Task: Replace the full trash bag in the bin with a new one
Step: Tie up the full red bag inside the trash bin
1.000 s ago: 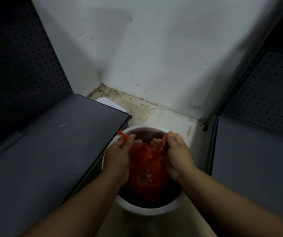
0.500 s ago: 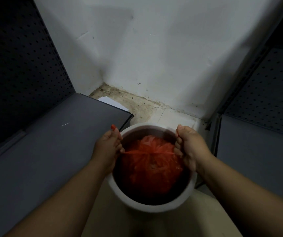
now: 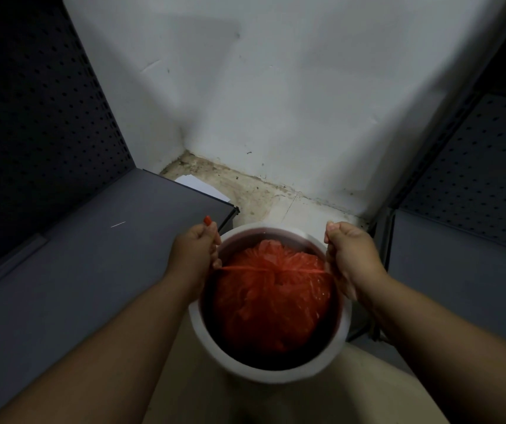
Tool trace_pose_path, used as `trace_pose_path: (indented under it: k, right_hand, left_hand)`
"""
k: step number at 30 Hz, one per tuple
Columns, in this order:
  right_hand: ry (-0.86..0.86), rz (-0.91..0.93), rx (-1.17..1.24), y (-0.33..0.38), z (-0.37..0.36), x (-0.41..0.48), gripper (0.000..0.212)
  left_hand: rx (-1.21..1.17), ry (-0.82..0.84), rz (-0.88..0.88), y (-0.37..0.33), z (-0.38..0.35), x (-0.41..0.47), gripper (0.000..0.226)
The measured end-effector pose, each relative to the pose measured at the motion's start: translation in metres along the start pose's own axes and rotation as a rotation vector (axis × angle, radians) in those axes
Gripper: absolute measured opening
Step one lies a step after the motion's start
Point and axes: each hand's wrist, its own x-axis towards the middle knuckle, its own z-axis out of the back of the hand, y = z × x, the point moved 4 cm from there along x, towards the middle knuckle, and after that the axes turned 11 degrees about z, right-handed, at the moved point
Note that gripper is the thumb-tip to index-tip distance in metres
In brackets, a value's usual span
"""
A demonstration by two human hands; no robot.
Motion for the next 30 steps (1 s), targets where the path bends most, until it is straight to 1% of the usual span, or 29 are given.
trace_pose_path:
  k: [4,7,10,11,13,15,17,19,22,24,26,27,28,30]
  right_hand:
    - [0.005,0.0,-0.03,0.001,-0.001,-0.002,0.04]
    - [0.007,-0.022,-0.021,0.004,-0.005,-0.002,0.039]
    - [0.055,0.072,-0.139,0.017,-0.009,0.001,0.039]
    - [0.094,0.138,-0.197,0.026,-0.012,0.002,0.038]
    - [0.191,0.301,-0.405,0.048,-0.019,0.002,0.035]
    - [0.302,0.419,-0.593,0.065,-0.028,0.0,0.03]
    - [0.399,0.466,-0.653,0.075,-0.037,-0.003,0.028]
    - [0.467,0.485,-0.691,0.081,-0.043,-0.007,0.031]
    - [0.521,0.506,-0.676,0.084,-0.047,-0.011,0.025]
    - [0.473,0.49,-0.651,0.082,-0.041,-0.009,0.021]
    - [0.437,0.428,-0.762,0.076,-0.032,-0.007,0.025]
    - [0.456,0.382,-0.829,0.071,-0.028,-0.008,0.027]
    - [0.49,0.334,-0.843,0.065,-0.026,-0.009,0.029]
    - [0.555,0.274,-0.766,0.055,-0.025,-0.013,0.026]
  left_hand:
    - [0.042,-0.011,-0.008,0.0,0.0,-0.002,0.036]
    - [0.117,-0.019,-0.055,-0.001,-0.001,-0.008,0.036]
    - [0.227,0.037,-0.137,-0.003,-0.007,-0.018,0.035]
    - [0.272,0.076,-0.158,-0.005,-0.012,-0.023,0.033]
    - [0.403,0.201,-0.224,-0.007,-0.027,-0.029,0.028]
    - [0.616,0.351,-0.33,-0.009,-0.044,-0.036,0.021]
    - [0.795,0.478,-0.392,-0.005,-0.059,-0.037,0.016]
    - [0.865,0.53,-0.344,0.0,-0.067,-0.035,0.012]
    - [0.895,0.449,-0.344,-0.004,-0.071,-0.031,0.018]
    - [0.901,0.39,-0.356,-0.008,-0.071,-0.031,0.018]
    - [0.915,0.333,-0.361,-0.007,-0.069,-0.031,0.026]
    - [0.913,0.313,-0.365,-0.006,-0.068,-0.031,0.027]
    - [0.904,0.304,-0.365,-0.005,-0.067,-0.03,0.026]
    - [0.906,0.297,-0.377,-0.005,-0.068,-0.03,0.026]
